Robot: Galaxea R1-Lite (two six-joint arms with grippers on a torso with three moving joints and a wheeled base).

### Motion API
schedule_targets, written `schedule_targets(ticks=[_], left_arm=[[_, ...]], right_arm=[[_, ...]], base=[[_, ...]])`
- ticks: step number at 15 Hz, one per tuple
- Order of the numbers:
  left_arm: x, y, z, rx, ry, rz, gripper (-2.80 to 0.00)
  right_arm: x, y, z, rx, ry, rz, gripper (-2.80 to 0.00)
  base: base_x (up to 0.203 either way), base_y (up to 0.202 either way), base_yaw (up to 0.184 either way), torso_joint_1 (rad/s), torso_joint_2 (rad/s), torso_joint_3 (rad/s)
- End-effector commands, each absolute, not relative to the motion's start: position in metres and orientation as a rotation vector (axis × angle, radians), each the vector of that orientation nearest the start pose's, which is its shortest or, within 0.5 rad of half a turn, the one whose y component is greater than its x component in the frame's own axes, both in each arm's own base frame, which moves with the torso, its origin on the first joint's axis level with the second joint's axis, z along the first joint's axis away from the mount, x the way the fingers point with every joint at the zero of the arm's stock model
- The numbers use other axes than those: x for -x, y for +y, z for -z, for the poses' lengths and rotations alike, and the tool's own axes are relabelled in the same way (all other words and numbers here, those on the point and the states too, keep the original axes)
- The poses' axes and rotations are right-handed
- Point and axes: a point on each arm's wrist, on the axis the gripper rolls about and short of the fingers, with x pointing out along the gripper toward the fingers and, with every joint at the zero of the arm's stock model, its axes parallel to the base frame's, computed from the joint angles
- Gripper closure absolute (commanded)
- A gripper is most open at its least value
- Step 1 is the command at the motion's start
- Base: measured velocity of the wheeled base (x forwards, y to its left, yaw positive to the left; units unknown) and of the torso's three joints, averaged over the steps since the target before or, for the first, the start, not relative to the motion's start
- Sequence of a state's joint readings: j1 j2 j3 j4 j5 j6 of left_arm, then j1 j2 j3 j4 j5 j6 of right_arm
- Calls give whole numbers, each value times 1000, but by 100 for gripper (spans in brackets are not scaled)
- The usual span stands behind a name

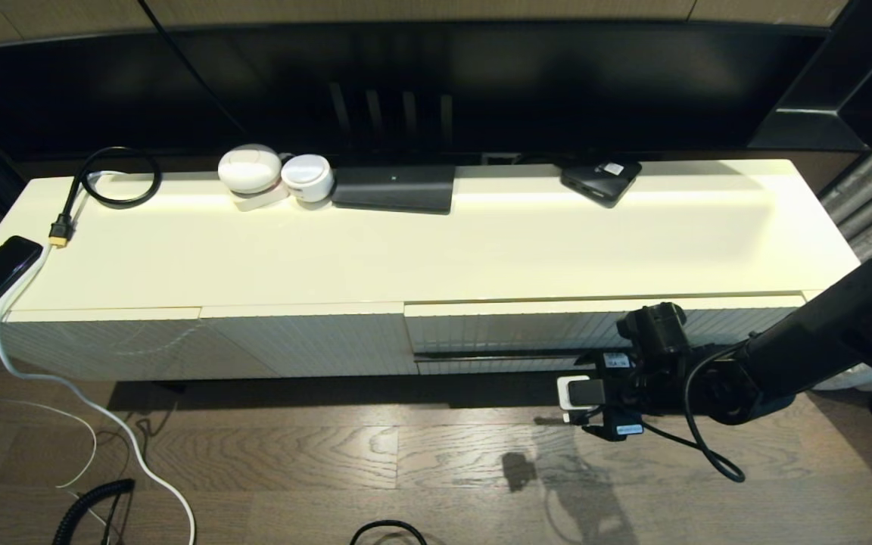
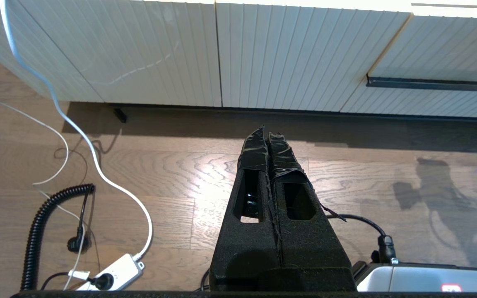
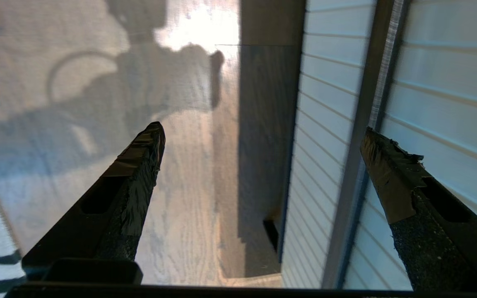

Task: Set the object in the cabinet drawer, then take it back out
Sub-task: Open the drawer

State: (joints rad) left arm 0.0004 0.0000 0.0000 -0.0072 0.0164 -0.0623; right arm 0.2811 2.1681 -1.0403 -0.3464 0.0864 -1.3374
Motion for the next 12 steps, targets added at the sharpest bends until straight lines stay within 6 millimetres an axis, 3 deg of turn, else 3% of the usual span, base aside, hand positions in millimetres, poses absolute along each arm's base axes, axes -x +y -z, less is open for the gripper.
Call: schedule_targets(ticks=[1,12], left_arm=[[23,0,-76,63,-8,-18,0],[23,0,-76,63,-8,-18,0]], right_arm=[[-375,108,-49,1331,423,-814,-280],[-394,109,-40,1322,405,-810,-280]], base=[[0,0,0,0,0,0],[0,0,0,0,0,0]])
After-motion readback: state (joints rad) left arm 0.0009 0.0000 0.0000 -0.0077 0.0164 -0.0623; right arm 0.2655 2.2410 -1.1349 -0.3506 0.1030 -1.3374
